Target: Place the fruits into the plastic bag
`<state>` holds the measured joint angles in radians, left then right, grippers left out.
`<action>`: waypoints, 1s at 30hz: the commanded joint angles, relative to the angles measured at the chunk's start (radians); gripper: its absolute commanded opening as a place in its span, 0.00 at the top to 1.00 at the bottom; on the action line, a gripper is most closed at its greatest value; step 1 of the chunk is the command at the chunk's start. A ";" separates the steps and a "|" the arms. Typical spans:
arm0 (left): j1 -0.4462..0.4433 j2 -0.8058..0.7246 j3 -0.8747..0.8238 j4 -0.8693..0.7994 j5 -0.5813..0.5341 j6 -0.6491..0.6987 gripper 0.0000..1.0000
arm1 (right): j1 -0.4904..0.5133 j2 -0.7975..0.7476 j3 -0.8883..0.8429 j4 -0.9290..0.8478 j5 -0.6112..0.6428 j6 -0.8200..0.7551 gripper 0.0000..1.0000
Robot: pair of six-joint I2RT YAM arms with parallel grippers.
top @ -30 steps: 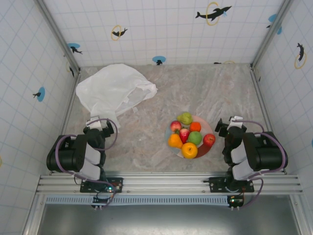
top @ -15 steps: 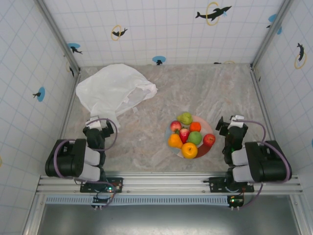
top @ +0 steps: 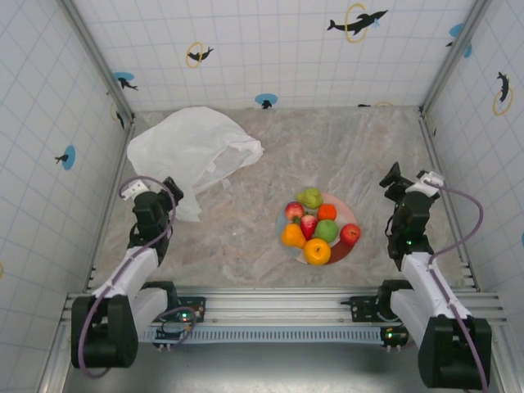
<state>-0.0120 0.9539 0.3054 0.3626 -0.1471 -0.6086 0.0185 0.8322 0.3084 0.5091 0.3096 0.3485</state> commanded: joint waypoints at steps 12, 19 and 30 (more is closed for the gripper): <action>-0.294 0.076 0.173 -0.586 -0.248 -0.018 0.02 | 0.415 0.170 0.276 -0.314 -0.188 -0.084 0.00; -0.354 0.185 0.177 -0.545 -0.279 -0.019 0.02 | 0.497 0.242 0.281 -0.311 -0.163 -0.089 0.00; -0.372 0.382 0.208 -0.401 -0.320 0.053 0.38 | 0.535 0.318 0.278 -0.335 -0.162 -0.081 0.00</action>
<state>-0.3798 1.3132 0.4915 -0.0971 -0.4355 -0.5934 0.5392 1.1366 0.5598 0.1890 0.1349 0.2714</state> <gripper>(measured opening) 0.651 0.995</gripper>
